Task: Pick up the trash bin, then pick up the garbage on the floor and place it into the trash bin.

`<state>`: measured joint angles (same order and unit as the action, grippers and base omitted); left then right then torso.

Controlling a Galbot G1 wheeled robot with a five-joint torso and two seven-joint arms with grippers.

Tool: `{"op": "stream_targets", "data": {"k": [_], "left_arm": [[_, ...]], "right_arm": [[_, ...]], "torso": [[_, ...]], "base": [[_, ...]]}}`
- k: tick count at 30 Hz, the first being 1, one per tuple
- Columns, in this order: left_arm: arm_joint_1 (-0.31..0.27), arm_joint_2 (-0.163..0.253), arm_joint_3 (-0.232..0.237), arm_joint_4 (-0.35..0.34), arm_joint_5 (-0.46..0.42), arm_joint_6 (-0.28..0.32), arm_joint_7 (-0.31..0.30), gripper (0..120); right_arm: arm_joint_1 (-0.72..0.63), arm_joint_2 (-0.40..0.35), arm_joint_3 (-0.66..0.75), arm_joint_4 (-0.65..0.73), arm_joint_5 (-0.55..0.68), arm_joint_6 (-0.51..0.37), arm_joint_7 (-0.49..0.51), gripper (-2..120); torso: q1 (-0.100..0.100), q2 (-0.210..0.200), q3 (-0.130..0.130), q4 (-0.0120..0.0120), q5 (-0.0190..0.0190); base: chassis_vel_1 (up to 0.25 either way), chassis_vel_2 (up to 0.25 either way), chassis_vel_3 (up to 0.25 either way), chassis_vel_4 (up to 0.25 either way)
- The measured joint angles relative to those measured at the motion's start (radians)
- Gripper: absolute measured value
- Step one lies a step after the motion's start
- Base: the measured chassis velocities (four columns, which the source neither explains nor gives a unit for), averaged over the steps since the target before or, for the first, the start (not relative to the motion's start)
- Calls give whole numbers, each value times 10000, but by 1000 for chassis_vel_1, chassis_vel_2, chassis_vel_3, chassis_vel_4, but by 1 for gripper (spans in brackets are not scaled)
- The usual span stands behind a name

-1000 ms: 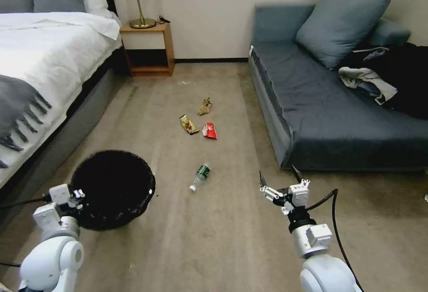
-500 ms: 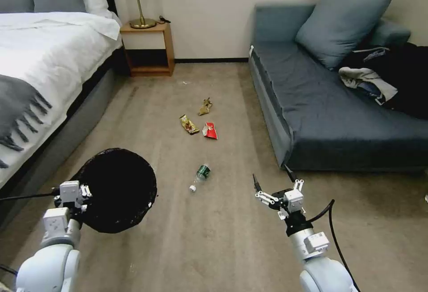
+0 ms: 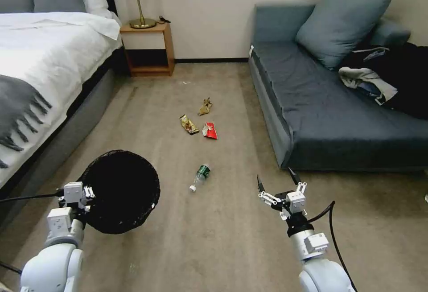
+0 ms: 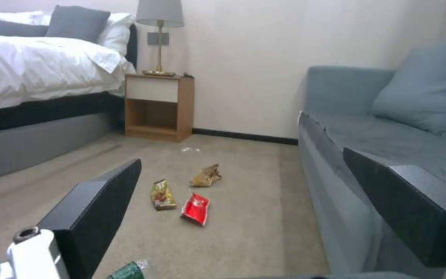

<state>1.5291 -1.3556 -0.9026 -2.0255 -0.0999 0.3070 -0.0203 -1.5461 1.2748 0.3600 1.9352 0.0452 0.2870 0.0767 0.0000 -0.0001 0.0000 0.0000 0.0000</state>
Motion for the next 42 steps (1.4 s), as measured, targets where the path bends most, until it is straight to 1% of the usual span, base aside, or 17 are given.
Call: {"op": "stream_targets", "data": {"k": [7, 11, 14, 16, 19, 20, 23, 24, 26, 29, 33, 35, 36, 38, 40, 41, 42], "left_arm": [[5, -5, -28, -33, -9, 14, 19, 5], [14, -34, -28, -40, -9, 19, 35, 5], [12, -40, -28, -47, -9, 20, 37, 5], [-10, -42, -28, -48, -9, 24, 44, 5], [-27, -41, -34, -48, -9, 24, 46, 5], [-34, -41, -34, -48, -10, 25, 46, 5], [-46, -40, -34, -41, -10, 25, 47, 5], [-60, -39, -34, -27, -11, 25, 46, 5], [-85, -28, -35, 6, -14, 25, 47, 5], [-106, -13, -36, 52, -20, 25, 47, 5], [-142, 9, -52, 104, -22, 23, 39, 5], [-144, 10, -56, 115, -24, 12, 34, 5], [-144, 10, -56, 115, -24, 12, 34, 5], [-143, 11, -82, 139, -20, -15, 18, 5], [-144, 13, -127, 172, -11, -41, -4, 5], [-144, 13, -127, 172, -11, -41, -4, 5], [-144, 13, -156, 181, -2, -57, -15, 5]], "right_arm": [[-8, -11, 5, -29, 9, 96, -67, 100], [-15, -28, 21, -27, 27, 143, -83, 100], [-15, -43, 23, -25, 39, 157, -91, 100], [-7, -57, 25, -25, 55, 165, -117, 100], [16, -60, 9, -25, 60, 170, -127, 100], [23, -60, -6, -27, 59, 172, -131, 100], [48, -60, -46, -41, 52, 172, -135, 100], [61, -60, -66, -59, 40, 172, -135, 100], [94, -59, -107, -84, 20, 193, -135, 100], [106, -64, -147, -102, -4, 201, -134, 100], [213, -173, -290, -189, 19, 254, -99, 100], [333, -469, -467, -225, 135, 180, -75, 100], [333, -469, -467, -225, 135, 180, -75, 100], [483, -930, -778, -198, 325, -173, 84, 100], [672, -1388, -1333, 20, 783, -1009, 406, 100], [672, -1388, -1333, 20, 783, -1009, 406, 100], [827, -1642, -1754, 151, 1201, -1723, 775, 100]], "torso": [[0, 1, -1, 0, 0], [-1, 1, -1, 1, -1], [-1, 1, -1, 1, 2], [-1, 1, 0, 0, -4], [-1, 1, 0, 0, 4], [-1, 1, 1, 0, -2], [-1, 1, 0, 0, 2], [0, 1, 1, -1, -3], [-1, 1, 1, 1, 4], [0, 1, 1, 0, -3], [1, 1, 2, -2, 0], [1, 0, 2, -1, 0], [1, 0, 2, -1, 0], [-1, 1, 0, 0, 0], [0, 1, 0, 1, 0], [0, 1, 0, 1, 0], [-1, 1, -1, 1, -1]], "base": [[-21, 16, 19, -27], [-98, 98, 112, -112], [-173, 177, 201, -191], [-216, 232, 228, -230], [-245, 255, 239, -253], [-242, 255, 273, -262], [-250, 262, 256, -244], [-255, 266, 261, -242], [-266, 268, 245, -250], [-199, 213, 218, -227], [-157, 145, 129, -145], [-37, 57, 72, -59], [9, 38, 36, -59], [0, 0, 0, 0], [0, 0, 0, 0], [0, 0, 0, 0], [0, 0, 0, 0]]}}
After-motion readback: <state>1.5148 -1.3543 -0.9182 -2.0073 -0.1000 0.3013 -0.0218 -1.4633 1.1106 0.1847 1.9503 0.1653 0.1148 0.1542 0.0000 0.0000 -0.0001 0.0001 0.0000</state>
